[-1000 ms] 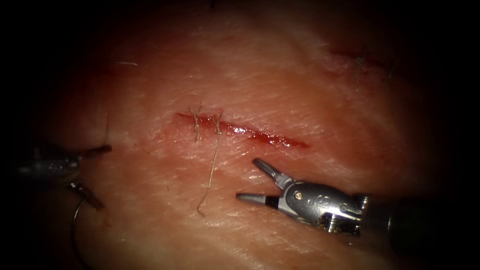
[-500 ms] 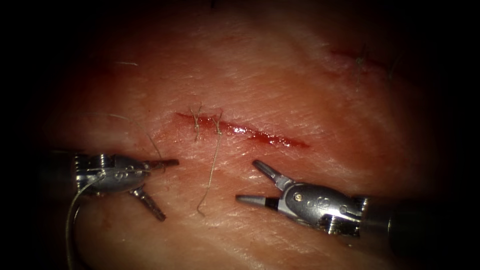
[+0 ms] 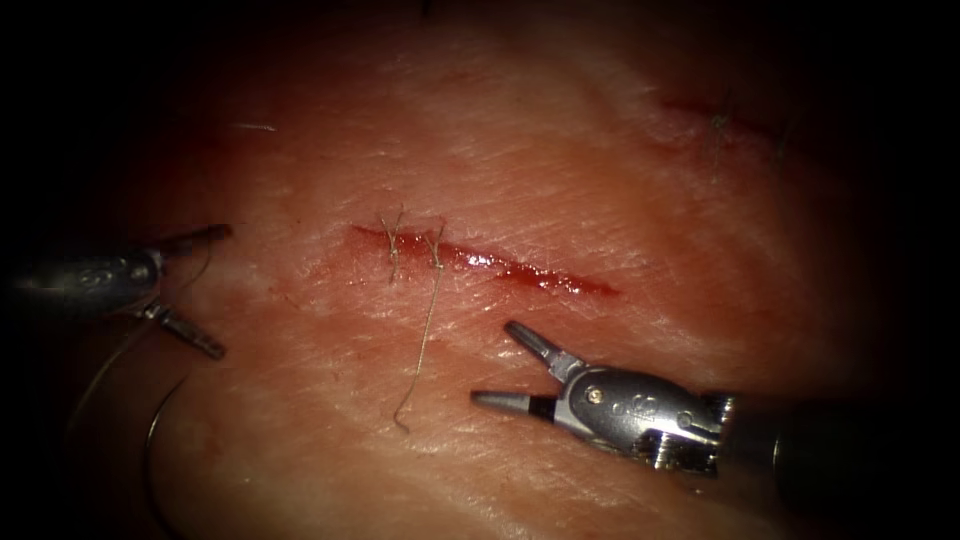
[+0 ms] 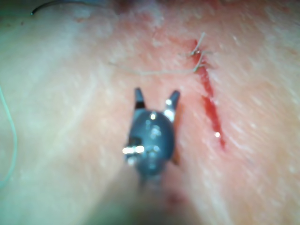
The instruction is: Wound Closure
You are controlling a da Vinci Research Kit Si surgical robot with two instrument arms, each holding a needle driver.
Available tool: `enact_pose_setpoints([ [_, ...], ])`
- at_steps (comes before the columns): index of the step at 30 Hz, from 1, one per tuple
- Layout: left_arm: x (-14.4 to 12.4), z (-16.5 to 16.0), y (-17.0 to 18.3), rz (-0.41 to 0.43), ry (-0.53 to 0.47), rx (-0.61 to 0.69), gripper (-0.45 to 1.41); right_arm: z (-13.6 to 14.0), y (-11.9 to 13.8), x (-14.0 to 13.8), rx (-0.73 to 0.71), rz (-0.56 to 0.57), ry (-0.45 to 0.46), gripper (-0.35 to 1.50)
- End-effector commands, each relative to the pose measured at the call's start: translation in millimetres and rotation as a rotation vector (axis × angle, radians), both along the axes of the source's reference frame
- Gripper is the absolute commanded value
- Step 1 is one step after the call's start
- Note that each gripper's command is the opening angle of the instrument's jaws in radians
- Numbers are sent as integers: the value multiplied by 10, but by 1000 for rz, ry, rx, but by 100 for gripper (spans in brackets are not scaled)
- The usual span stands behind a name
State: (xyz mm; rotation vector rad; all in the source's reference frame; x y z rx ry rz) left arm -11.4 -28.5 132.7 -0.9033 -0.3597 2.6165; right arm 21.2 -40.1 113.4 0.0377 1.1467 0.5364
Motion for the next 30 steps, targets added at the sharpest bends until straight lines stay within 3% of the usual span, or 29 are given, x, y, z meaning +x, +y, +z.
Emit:
enact_pose_setpoints([
  [1,4,6,-10,29,38,6,98,6,-4,8,1,-2,3,148],
  [2,24,6,-27,76,123,15,96,6,-4,8,1,-4,5,148],
  [7,61,6,-77,144,283,105,84,6,-6,9,1,-6,3,148],
  [10,70,10,-91,194,374,123,79,6,-7,10,4,-15,3,148],
  [13,62,11,-94,223,366,155,79,7,-7,10,4,-19,3,148],
  [16,30,3,-88,236,256,126,86,8,-8,11,4,-18,3,148],
  [19,-25,-12,-74,176,68,64,86,8,-9,13,3,-20,4,148],
  [21,-66,-24,-64,136,-62,44,86,9,-9,15,8,-19,7,148],
  [22,-105,-34,-53,101,-159,32,84,9,-10,15,9,-21,5,148],
  [23,-119,-36,-49,89,-195,26,84,9,-10,15,9,-22,5,148],
  [24,-149,-41,-38,65,-255,10,84,9,-10,14,9,-22,6,148],
  [30,-181,-14,-23,73,-290,-32,83,7,-11,13,14,-21,8,148],
])
